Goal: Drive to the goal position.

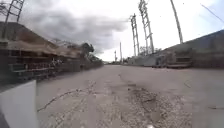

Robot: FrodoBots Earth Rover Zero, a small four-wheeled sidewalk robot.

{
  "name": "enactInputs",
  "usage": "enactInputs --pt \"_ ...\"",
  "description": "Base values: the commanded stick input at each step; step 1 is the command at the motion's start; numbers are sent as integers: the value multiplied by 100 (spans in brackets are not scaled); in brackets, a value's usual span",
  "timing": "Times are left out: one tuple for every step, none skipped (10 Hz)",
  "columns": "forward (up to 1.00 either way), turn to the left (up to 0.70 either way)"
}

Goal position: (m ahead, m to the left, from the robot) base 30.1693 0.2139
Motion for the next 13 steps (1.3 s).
enactInputs --pt "70 0" --pt "70 0" --pt "70 0" --pt "70 0" --pt "70 0" --pt "70 0" --pt "70 0" --pt "70 0" --pt "70 0" --pt "70 0" --pt "70 0" --pt "70 0" --pt "70 0"
